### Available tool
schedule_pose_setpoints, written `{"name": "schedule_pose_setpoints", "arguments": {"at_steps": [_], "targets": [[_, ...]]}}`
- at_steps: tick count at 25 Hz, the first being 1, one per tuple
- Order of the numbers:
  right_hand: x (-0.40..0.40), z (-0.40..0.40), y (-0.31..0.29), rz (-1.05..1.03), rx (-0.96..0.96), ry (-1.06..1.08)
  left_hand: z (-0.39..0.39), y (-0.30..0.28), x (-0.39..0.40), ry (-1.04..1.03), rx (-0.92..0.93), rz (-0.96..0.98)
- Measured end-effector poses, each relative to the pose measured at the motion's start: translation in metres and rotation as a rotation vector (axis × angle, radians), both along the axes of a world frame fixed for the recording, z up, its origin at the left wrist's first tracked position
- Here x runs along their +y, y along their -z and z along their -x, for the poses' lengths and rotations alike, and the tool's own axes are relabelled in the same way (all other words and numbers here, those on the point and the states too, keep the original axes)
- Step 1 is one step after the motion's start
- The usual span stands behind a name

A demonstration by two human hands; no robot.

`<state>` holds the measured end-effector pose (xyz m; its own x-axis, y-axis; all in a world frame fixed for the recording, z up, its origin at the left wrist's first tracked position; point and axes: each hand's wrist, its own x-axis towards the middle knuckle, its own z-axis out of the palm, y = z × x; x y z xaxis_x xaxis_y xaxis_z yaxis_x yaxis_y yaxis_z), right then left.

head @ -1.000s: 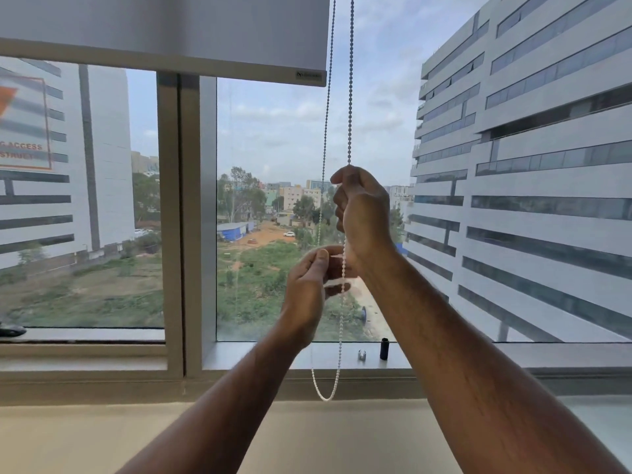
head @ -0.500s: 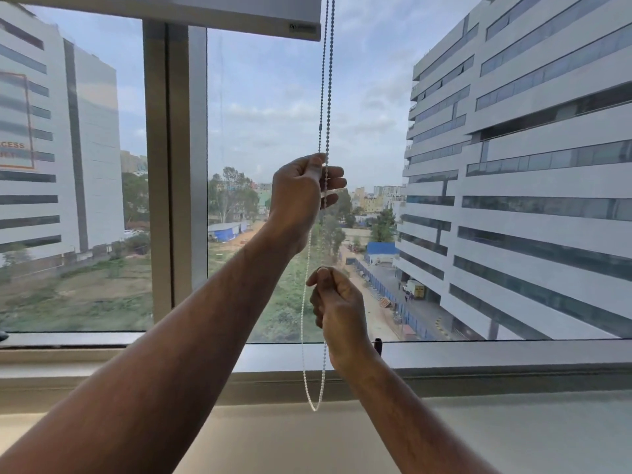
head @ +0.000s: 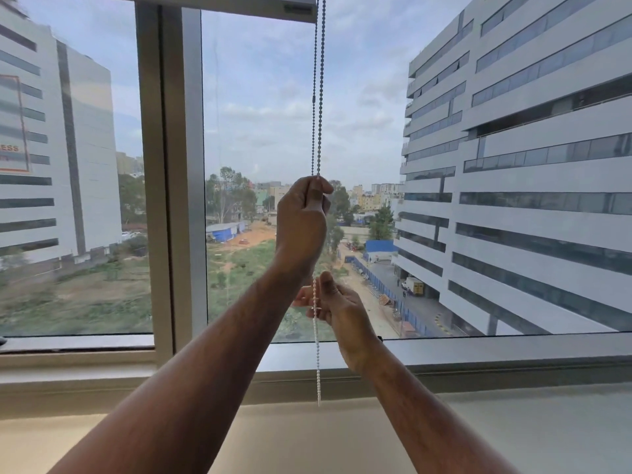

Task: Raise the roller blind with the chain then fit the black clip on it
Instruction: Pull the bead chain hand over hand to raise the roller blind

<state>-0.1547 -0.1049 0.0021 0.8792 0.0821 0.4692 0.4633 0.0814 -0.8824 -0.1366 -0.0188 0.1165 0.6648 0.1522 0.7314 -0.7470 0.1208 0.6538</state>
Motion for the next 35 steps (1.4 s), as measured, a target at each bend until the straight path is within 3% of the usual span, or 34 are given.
{"name": "schedule_pose_setpoints", "arguments": {"at_steps": [6,15,21,27,35], "targets": [[-0.009,-0.018,-0.067,-0.200,-0.026,-0.023,0.000,0.056,-0.001,-0.025,-0.017,-0.058],[0.018,-0.019,-0.176,-0.189,-0.087,-0.070,0.011,0.115,-0.004,0.036,0.049,-0.070],[0.022,-0.023,-0.164,-0.210,-0.142,-0.035,0.011,0.119,0.004,0.070,0.056,-0.060],[0.020,-0.013,-0.132,-0.183,-0.180,0.024,0.005,0.128,0.011,0.176,0.194,-0.060],[0.020,0.002,-0.055,-0.165,-0.132,0.105,-0.003,0.034,0.021,0.125,0.172,0.073]]}}
